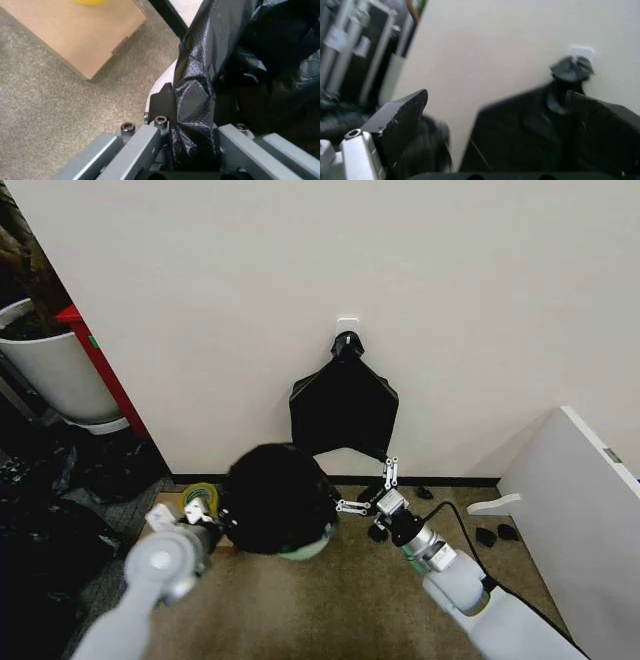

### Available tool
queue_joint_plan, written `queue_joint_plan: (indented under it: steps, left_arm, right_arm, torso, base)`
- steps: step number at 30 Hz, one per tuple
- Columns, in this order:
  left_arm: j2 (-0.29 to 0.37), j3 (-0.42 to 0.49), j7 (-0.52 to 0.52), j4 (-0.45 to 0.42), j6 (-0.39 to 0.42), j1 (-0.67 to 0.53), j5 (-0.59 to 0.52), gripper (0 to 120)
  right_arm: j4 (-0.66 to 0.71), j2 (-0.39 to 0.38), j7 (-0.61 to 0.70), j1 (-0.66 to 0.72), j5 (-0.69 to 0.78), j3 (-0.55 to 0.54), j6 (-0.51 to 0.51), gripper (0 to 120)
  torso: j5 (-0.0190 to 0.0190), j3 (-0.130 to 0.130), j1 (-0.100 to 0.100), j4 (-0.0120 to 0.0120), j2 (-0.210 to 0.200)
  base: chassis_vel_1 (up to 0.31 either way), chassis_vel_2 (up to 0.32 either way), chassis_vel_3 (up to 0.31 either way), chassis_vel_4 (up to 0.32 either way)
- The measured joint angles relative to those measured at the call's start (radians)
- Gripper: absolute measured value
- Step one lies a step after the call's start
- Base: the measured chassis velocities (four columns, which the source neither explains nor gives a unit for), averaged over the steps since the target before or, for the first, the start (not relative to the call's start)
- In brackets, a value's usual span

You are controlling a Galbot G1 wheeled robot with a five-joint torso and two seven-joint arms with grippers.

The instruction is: Place the garbage bag over the trash bin.

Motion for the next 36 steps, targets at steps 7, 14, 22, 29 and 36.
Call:
queue_joint_plan:
  steps: [7, 14, 22, 29, 36]
  left_arm:
    - [-0.006, -0.046, -0.006, 0.007, 0.022, -0.013, -0.052, 0]
    - [-0.009, -0.051, -0.006, -0.020, 0.046, -0.003, -0.060, 0]
    - [-0.019, -0.046, -0.004, -0.037, 0.053, 0.004, -0.053, 0]
    - [-0.027, -0.043, -0.004, -0.068, 0.054, 0.011, -0.057, 0]
    - [-0.025, -0.047, -0.011, -0.100, 0.064, 0.021, -0.072, 0]
  right_arm:
    - [-0.071, -0.011, 0.040, -0.028, -0.124, 0.002, -0.006, 100]
    - [-0.155, 0.014, 0.027, -0.014, -0.153, -0.028, 0.026, 100]
    - [-0.187, 0.049, -0.126, 0.017, -0.043, -0.046, 0.109, 100]
    - [-0.229, 0.068, -0.129, 0.037, -0.072, -0.046, 0.101, 100]
    - [-0.273, 0.075, -0.072, 0.047, -0.105, -0.035, 0.072, 100]
  torso:
    - [0.0000, 0.000, 0.000, -0.0003, 0.000]
    - [0.0001, 0.000, 0.000, -0.0001, 0.000]
    - [0.0001, 0.000, 0.000, 0.0000, 0.000]
    - [0.0001, 0.000, 0.000, 0.0000, 0.000]
    - [0.0001, 0.000, 0.000, -0.0001, 0.000]
  base:
    - [0.000, 0.000, 0.000, 0.000]
    - [0.000, 0.000, 0.000, 0.000]
    - [0.000, 0.000, 0.000, 0.000]
    - [0.000, 0.000, 0.000, 0.000]
    - [0.000, 0.000, 0.000, 0.000]
